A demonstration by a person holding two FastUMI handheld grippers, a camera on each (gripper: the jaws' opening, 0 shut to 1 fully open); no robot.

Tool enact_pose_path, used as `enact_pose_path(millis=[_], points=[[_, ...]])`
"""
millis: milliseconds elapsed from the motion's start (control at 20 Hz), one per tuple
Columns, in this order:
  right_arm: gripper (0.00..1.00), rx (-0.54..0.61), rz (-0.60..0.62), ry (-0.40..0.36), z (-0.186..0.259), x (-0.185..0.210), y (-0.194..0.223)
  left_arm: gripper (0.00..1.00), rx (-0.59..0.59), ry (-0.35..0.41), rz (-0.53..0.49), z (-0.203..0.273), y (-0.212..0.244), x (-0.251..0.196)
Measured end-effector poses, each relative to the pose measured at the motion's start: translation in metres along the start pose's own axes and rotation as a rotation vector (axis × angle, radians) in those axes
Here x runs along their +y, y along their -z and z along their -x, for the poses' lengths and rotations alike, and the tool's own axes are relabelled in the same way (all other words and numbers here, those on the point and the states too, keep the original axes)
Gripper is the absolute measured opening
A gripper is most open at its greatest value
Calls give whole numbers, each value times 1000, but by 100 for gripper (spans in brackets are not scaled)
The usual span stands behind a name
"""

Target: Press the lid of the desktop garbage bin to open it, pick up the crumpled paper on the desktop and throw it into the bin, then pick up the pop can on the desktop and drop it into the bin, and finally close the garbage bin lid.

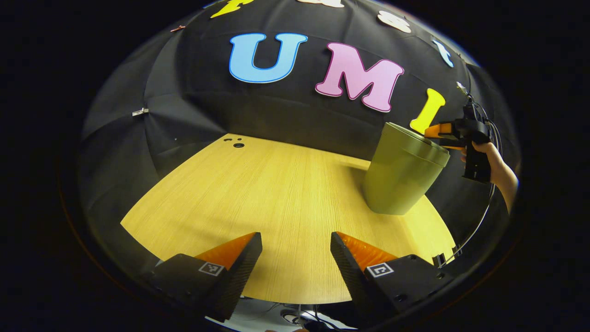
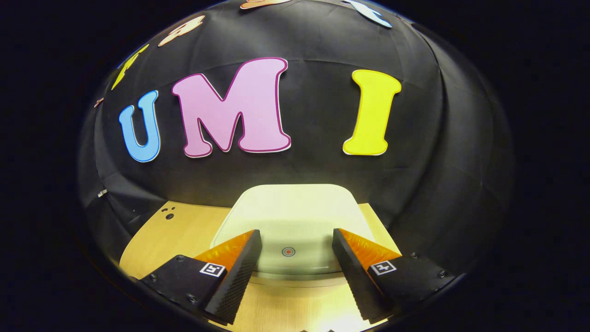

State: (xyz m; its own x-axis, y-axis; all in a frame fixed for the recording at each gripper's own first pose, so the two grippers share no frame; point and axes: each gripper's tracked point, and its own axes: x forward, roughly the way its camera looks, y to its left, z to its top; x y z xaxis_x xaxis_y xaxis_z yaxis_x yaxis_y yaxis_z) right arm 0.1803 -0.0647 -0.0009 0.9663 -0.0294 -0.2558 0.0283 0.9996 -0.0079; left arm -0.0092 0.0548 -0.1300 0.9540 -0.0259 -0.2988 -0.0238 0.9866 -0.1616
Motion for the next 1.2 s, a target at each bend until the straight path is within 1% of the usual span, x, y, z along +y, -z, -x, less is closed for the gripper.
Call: enact_pose_path(millis=[150,350,450,550,600,750,850,1000,1200], points=[[98,0,1,-4,-3,1,2,96,7,-15,3,-3,2,2],[98,-15,-12,-4,-4,2,5,96,1,-16,14,-4,0,0],[99,-19,-4,-4,-5,2,7,96,-2,-19,24,-7,0,0],[99,-20,31,-3,-4,2,9,96,-6,-15,37,-11,-2,-3],[99,-21,27,-14,-4,6,9,96,-7,-12,42,-12,-3,-5],[98,-50,20,-31,-3,8,2,96,-23,-4,38,-14,-13,-11],[98,-53,20,-28,3,6,2,96,-53,1,13,-13,-27,-15],[97,-144,20,-10,23,4,-18,96,-117,1,-23,-6,-52,-20],[97,-292,-15,-40,70,12,-54,96,-203,7,-55,6,-87,-30]])
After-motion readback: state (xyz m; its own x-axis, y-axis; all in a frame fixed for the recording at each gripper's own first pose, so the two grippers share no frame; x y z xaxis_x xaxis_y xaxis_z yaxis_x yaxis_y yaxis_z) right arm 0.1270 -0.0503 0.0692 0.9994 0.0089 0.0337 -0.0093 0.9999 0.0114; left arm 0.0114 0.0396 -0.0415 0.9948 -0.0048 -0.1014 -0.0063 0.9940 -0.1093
